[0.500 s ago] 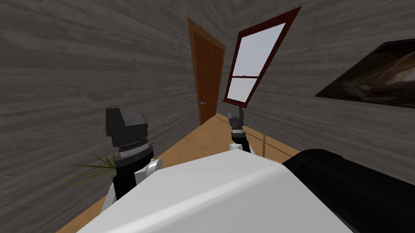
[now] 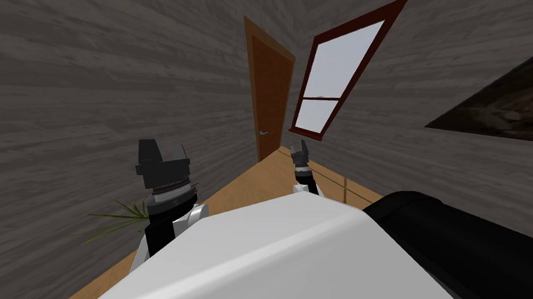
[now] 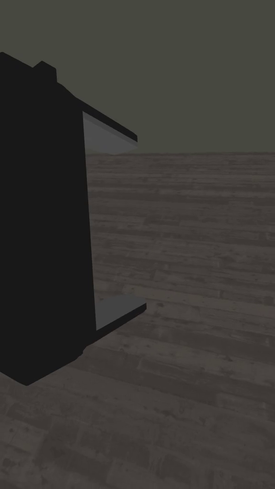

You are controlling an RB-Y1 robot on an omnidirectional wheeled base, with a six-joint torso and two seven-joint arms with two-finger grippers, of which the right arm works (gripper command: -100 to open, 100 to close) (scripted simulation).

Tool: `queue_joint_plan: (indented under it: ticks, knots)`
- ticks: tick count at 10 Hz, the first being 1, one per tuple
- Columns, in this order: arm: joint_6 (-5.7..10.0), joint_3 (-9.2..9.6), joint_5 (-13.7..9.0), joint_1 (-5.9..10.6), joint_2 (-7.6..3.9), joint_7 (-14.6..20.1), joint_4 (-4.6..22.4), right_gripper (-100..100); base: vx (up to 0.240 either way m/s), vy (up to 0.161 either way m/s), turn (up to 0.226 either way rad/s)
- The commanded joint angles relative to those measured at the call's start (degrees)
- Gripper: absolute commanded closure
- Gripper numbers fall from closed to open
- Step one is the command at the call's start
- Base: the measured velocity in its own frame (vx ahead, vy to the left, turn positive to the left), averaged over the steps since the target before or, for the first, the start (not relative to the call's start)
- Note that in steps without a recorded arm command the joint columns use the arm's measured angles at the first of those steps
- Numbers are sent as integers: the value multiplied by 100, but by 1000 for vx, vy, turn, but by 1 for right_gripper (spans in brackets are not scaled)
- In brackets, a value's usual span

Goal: Pull the door open

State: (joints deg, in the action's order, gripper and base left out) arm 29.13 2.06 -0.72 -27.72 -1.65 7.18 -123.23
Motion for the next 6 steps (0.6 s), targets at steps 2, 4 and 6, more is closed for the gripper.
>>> queue_joint_plan:
  ticks: [2, 4, 6]
  knots:
    - [126, 47, -65, 100, -118, 22, 372, -100, 123, -38, 105]
    - [175, 72, -98, 160, -173, 31, 559, -100, 131, -34, 67]
    - [227, 98, -132, 222, -229, 39, 753, -100, 89, -34, 65]
